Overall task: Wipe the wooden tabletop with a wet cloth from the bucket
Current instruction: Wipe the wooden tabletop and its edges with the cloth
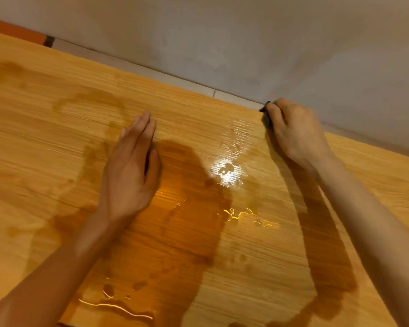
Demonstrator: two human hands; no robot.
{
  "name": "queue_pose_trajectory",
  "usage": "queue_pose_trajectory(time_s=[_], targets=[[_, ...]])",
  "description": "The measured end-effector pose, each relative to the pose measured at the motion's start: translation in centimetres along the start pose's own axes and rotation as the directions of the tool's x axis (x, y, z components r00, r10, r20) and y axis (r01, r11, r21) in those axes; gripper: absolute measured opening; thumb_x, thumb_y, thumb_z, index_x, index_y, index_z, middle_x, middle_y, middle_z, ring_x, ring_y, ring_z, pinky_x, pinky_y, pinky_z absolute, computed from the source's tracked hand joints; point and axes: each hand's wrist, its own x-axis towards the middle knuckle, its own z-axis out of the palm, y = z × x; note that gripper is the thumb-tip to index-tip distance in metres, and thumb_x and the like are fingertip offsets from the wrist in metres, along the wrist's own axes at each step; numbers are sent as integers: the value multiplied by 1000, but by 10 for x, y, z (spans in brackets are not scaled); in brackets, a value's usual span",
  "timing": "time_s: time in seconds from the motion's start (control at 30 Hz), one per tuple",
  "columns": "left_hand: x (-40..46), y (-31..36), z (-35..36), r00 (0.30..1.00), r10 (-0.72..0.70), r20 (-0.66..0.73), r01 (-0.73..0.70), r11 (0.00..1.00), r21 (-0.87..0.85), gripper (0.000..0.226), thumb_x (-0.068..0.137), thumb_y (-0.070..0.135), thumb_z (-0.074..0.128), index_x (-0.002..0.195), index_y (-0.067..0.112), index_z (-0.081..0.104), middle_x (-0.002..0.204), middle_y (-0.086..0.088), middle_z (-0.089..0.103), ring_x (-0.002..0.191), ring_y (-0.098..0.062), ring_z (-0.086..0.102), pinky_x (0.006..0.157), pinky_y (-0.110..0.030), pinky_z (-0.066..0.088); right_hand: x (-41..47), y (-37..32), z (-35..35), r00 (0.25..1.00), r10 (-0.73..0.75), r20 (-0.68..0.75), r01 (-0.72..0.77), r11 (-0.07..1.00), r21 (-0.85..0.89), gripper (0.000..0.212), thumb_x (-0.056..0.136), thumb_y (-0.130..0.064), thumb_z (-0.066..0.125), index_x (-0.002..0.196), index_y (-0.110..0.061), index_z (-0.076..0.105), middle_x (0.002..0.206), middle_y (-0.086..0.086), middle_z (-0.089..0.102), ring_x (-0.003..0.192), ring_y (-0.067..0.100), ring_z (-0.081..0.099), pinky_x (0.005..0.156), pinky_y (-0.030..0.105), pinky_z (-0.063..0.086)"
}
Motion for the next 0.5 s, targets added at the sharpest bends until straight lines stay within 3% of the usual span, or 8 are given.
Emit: queue_pose_trajectory(time_s=[0.1,0.17,0.23,0.3,0.37,0.43,0.5], targets=[[0,1,1,999,5,-34,-6,1000,-31,48,103,12,43,149,-3,41,160,-17,35,151,-27,29,125,-45,23,-20,28,-19,982,163,-99,-167,985,-42,30,104,-25,33,84,-14,53,88,9,60,90,35,56,67,32,28],[1,-1,1,1000,-12,-28,11,1000,-17,48,105,15,41,150,-1,40,161,-14,34,152,-24,27,127,-38,17,-9,15,-7,972,183,-148,-189,982,-29,34,103,-18,33,81,-7,56,85,17,62,84,39,56,67,38,34],[1,-2,1,1000,-22,-12,22,1000,-2,49,105,16,40,152,1,38,162,-13,32,153,-23,25,127,-33,12,12,-20,22,978,120,-173,-123,992,-6,35,99,-16,35,78,-5,60,84,23,64,81,41,56,69,42,38],[1,-3,2,1000,-22,-3,22,1000,13,49,105,16,40,152,1,37,163,-12,31,153,-23,25,127,-32,11,27,-63,53,981,6,-193,-2,1000,23,35,96,-19,35,74,-9,61,80,16,64,80,37,56,71,41,40],[0,-4,2,1000,-20,2,20,999,30,50,105,17,38,153,2,36,163,-11,30,154,-23,24,127,-30,9,28,-94,71,971,-45,-237,60,997,55,34,100,-22,35,88,-11,65,91,10,64,90,31,56,82,39,40],[1,-4,2,1000,-16,13,16,999,47,51,105,19,37,153,3,35,164,-11,28,154,-23,22,127,-27,6,14,-99,78,956,-51,-290,82,992,94,33,102,-21,39,120,-7,62,119,11,63,113,29,52,103,39,37],[2,-4,2,1000,-9,19,8,998,61,52,105,19,36,154,3,33,164,-11,27,154,-24,21,126,-24,1,-14,-96,79,943,-54,-329,106,984,143,38,103,-18,41,138,-6,50,143,10,49,137,27,37,118,45,21]])
